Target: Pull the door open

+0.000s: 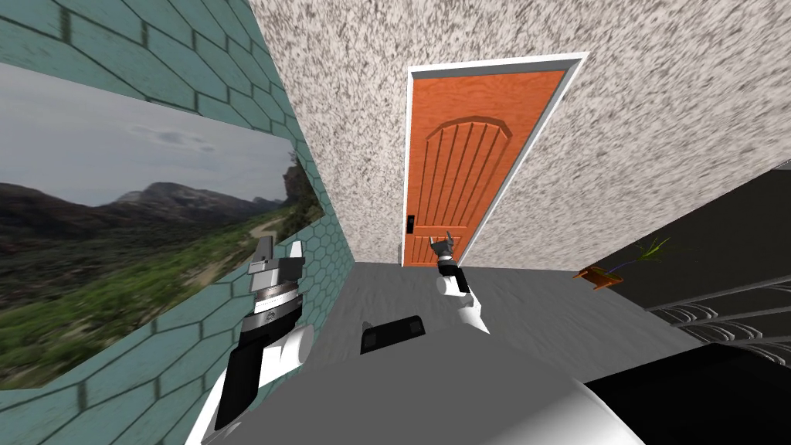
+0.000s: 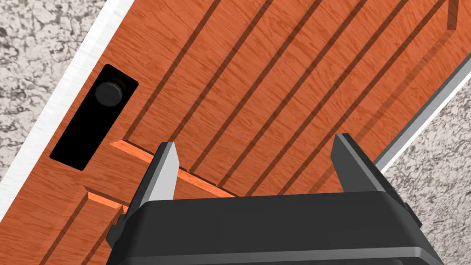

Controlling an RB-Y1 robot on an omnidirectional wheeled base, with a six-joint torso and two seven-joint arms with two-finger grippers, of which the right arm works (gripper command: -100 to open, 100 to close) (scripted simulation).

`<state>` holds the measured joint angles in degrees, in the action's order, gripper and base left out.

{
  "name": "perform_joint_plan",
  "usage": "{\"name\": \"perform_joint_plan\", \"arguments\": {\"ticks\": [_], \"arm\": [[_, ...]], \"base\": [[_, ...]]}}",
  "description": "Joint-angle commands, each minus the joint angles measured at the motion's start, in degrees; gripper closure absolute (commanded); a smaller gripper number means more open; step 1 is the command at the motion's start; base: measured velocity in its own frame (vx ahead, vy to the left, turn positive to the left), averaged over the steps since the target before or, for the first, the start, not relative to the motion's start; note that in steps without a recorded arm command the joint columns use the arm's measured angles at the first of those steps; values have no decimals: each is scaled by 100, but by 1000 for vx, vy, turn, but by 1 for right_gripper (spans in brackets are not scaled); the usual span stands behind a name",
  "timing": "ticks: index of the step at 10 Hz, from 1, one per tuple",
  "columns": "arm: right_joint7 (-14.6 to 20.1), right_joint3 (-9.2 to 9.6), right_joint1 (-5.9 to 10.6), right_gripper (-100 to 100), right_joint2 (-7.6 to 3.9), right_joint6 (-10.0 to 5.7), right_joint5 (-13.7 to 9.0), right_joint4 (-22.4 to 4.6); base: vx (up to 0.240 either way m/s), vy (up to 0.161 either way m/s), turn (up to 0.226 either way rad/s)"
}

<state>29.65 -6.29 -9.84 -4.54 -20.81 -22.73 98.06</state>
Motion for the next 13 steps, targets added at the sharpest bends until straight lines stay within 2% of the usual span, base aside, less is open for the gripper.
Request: {"name": "perform_joint_plan", "arguments": {"ticks": [1,13], "arm": [[203,-56,75,-100,17,24,-84,-167],[1519,-421,631,-100,197,81,-641,-1422]], "base": [[107,-4,74],[98,-17,76]]}}
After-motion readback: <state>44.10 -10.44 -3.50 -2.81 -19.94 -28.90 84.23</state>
